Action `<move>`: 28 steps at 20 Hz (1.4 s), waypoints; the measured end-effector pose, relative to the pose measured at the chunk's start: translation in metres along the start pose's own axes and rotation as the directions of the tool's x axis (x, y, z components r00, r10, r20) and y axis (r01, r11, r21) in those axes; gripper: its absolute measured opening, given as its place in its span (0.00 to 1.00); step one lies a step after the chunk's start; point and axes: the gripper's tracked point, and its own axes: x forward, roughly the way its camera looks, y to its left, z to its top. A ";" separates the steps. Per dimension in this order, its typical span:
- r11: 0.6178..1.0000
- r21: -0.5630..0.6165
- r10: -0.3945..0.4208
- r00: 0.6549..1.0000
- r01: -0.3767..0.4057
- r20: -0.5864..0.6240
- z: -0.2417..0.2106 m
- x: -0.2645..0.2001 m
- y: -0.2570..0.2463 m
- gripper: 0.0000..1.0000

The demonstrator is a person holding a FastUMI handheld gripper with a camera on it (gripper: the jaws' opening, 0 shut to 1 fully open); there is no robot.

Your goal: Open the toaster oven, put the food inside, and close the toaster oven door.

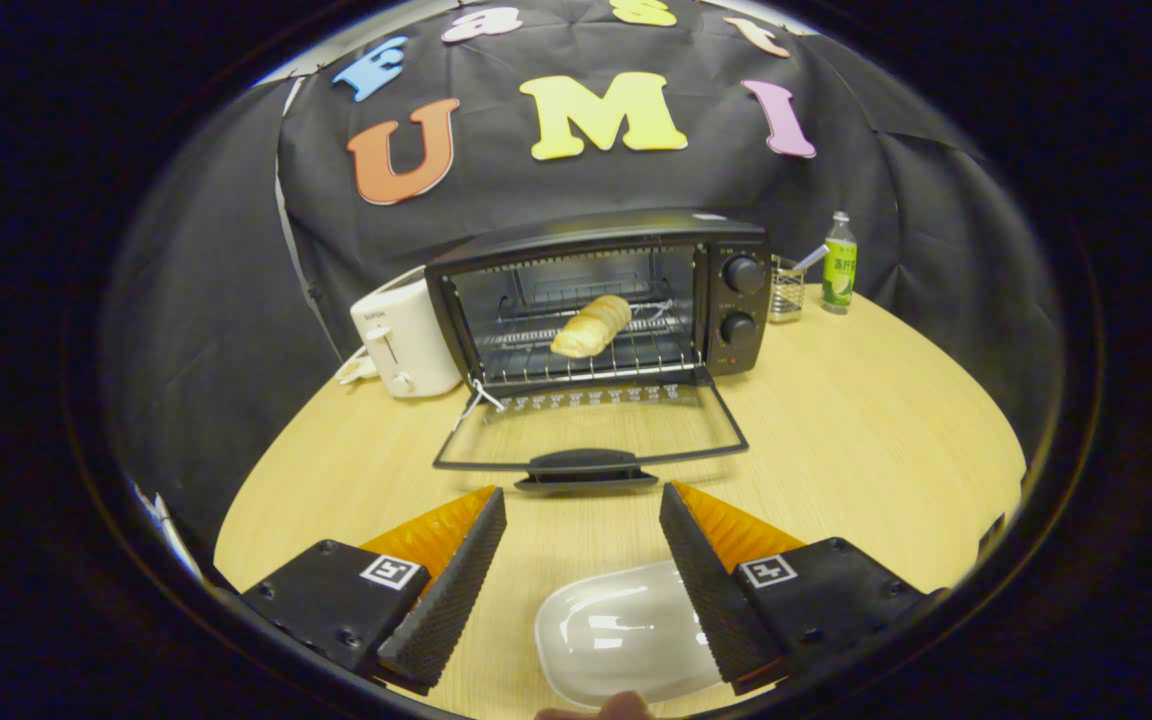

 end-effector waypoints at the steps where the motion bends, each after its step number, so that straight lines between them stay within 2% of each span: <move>1: 1.000 -0.009 -0.005 1.000 0.005 -0.029 -0.008 0.004 -0.004 1.00; 7: 0.999 -0.043 -0.020 0.989 0.014 -0.144 -0.033 0.032 -0.011 1.00; 16: 0.989 -0.135 -0.079 0.982 0.055 -0.173 -0.031 0.078 -0.006 1.00; 24: 0.993 -0.069 -0.104 0.980 0.094 -0.170 -0.022 0.075 -0.003 1.00; 28: 0.995 -0.048 -0.098 0.989 0.093 -0.112 0.003 0.057 0.003 1.00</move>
